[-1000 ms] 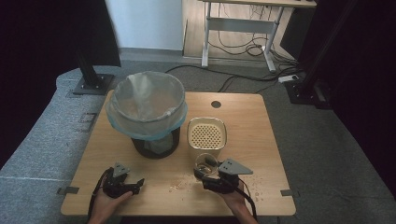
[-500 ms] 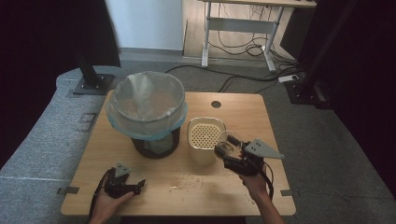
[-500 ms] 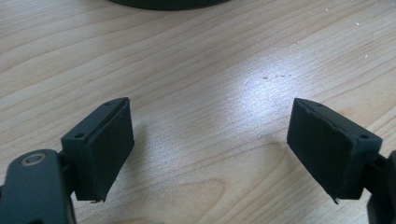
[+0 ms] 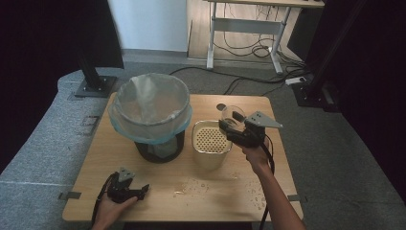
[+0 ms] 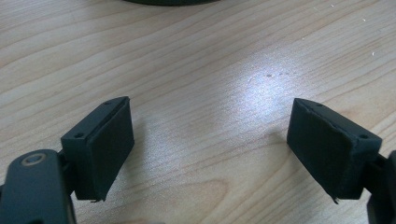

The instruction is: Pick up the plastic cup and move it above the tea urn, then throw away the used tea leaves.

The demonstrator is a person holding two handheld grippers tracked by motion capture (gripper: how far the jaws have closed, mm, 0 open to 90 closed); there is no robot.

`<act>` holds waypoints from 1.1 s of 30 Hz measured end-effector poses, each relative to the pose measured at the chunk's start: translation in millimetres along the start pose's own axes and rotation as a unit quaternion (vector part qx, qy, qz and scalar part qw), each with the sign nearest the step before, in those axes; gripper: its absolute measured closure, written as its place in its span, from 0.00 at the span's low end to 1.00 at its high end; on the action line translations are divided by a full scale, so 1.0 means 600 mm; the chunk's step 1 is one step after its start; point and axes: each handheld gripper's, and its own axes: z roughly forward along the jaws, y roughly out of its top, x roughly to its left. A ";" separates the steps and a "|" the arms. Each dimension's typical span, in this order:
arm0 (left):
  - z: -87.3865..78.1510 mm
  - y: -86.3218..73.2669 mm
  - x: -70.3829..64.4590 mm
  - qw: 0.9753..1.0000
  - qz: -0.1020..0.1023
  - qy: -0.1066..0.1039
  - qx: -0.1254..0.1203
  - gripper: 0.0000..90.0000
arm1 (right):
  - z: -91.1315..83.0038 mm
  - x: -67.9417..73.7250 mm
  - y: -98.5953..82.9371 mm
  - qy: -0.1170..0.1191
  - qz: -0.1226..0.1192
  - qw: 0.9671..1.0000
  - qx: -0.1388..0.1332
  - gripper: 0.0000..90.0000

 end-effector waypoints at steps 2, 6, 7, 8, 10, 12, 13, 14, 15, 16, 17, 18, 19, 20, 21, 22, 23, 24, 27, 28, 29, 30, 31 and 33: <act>0.000 0.000 0.001 1.000 0.001 -0.001 0.000 0.16 | 0.015 -0.003 0.001 -0.006 0.003 1.000 0.007 0.39; -0.001 0.000 0.003 1.000 0.000 -0.005 0.000 0.16 | 0.033 -0.005 0.001 -0.011 0.004 1.000 0.015 0.39; -0.001 0.000 0.003 1.000 0.000 -0.005 0.000 0.16 | 0.036 -0.005 0.001 -0.011 0.003 1.000 0.016 0.39; -0.002 -0.001 0.003 1.000 -0.001 -0.004 0.000 0.16 | 0.040 -0.005 0.001 -0.012 0.003 1.000 0.016 0.39; -0.002 -0.001 0.003 1.000 0.000 -0.004 0.001 0.16 | 0.044 -0.004 0.001 -0.015 0.000 1.000 0.018 0.39; -0.002 -0.001 0.003 1.000 0.000 -0.004 0.001 0.16 | 0.046 -0.003 0.003 -0.020 -0.009 1.000 0.018 0.39; -0.002 -0.001 0.003 1.000 0.000 -0.004 0.001 0.16 | 0.046 -0.004 0.004 -0.023 -0.014 0.999 0.019 0.39; -0.002 -0.001 0.004 1.000 0.000 -0.004 0.001 0.16 | 0.046 -0.004 0.005 -0.027 -0.018 0.999 0.020 0.39; -0.002 -0.001 0.004 1.000 0.001 -0.004 0.001 0.16 | 0.046 -0.005 0.007 -0.029 -0.023 0.999 0.021 0.39; -0.002 -0.001 0.004 1.000 0.001 -0.004 0.001 0.16 | 0.046 -0.007 0.009 -0.031 -0.029 0.999 0.022 0.39; -0.002 -0.001 0.004 1.000 0.001 -0.004 0.001 0.16 | 0.046 -0.008 0.010 -0.035 -0.033 0.999 0.024 0.40; -0.002 -0.001 0.004 1.000 0.002 -0.004 0.001 0.16 | 0.047 -0.010 0.012 -0.038 -0.039 0.998 0.026 0.40; -0.002 -0.001 0.004 1.000 0.002 -0.004 0.001 0.16 | 0.047 -0.010 0.012 -0.038 -0.039 0.998 0.026 0.40; -0.002 -0.001 0.004 1.000 0.004 -0.004 0.002 0.16 | 0.048 -0.010 0.014 -0.043 -0.047 0.998 0.029 0.40; -0.002 -0.001 0.004 1.000 0.006 -0.004 0.004 0.16 | 0.050 -0.010 0.016 -0.050 -0.062 0.996 0.035 0.40; -0.002 -0.001 0.005 1.000 0.007 -0.003 0.004 0.16 | 0.052 -0.008 0.018 -0.056 -0.077 0.995 0.040 0.40; -0.002 -0.001 0.005 1.000 0.008 -0.002 0.004 0.16 | 0.052 -0.008 0.020 -0.059 -0.085 0.994 0.044 0.40; -0.002 -0.001 0.006 1.000 0.009 -0.001 0.004 0.16 | 0.053 -0.007 0.023 -0.062 -0.095 0.992 0.047 0.40; -0.002 -0.001 0.007 1.000 0.009 0.000 0.006 0.16 | 0.058 -0.005 0.029 -0.073 -0.128 0.987 0.059 0.40; -0.003 -0.002 0.008 1.000 0.010 0.000 0.005 0.16 | 0.059 -0.004 0.031 -0.075 -0.140 0.985 0.063 0.40; -0.003 -0.002 0.008 1.000 0.011 -0.001 0.006 0.16 | 0.061 -0.003 0.032 -0.079 -0.152 0.983 0.069 0.40; -0.003 -0.002 0.008 1.000 0.011 -0.001 0.006 0.16 | 0.063 -0.002 0.034 -0.082 -0.164 0.980 0.073 0.40; -0.003 -0.002 0.008 1.000 0.012 -0.001 0.006 0.16 | 0.066 0.000 0.035 -0.085 -0.184 0.976 0.080 0.40; -0.003 -0.002 0.008 1.000 0.013 -0.001 0.006 0.16 | 0.070 0.004 0.038 -0.086 -0.208 0.970 0.088 0.40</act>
